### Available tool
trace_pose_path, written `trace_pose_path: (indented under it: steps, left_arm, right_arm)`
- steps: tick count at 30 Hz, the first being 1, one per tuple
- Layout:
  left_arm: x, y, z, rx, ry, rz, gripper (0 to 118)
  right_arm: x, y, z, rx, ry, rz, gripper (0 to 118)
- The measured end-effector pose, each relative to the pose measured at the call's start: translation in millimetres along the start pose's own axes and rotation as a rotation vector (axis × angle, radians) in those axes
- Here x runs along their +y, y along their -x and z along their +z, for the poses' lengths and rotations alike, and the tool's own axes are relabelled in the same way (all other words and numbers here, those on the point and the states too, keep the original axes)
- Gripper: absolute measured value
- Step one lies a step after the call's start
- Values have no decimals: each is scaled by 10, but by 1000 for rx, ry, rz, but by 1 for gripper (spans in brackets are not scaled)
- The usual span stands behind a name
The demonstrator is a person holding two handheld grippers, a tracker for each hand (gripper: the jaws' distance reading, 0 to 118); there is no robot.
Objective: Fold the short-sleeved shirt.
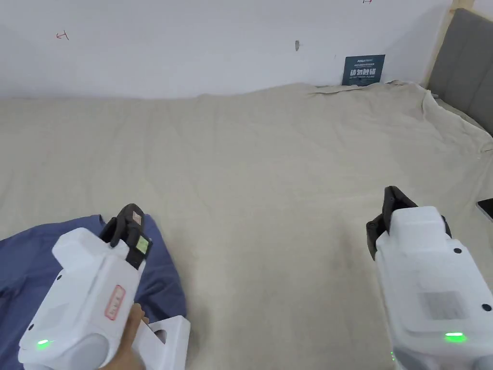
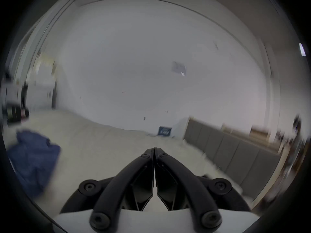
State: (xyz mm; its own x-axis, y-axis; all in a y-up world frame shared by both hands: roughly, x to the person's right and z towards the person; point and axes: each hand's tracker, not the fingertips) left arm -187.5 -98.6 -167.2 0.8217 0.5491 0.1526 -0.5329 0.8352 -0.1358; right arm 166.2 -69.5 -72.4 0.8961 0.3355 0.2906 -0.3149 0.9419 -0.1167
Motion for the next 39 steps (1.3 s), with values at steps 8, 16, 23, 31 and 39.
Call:
trace_pose_path:
  steps: [8, 16, 23, 31, 39]
  left_arm:
    - [18, 501, -2, -223, -10, 855, 0]
    - [153, -170, 33, -19, 7, -62, 0]
    - [-150, -501, -9, 91, -55, -625, 0]
    - [-168, -450, -15, 89, -26, -595, 0]
    - [-152, -442, 3, 89, -32, -590, 0]
  right_arm:
    - [-43, 401, 125, -200, -330, 752, 0]
    - [121, 55, 66, -7, -65, 89, 0]
    - [-6, -217, -15, 92, 61, -374, 0]
    - [-11, -195, -2, 99, 57, -352, 0]
    - [6, -185, 17, 102, 64, -365, 0]
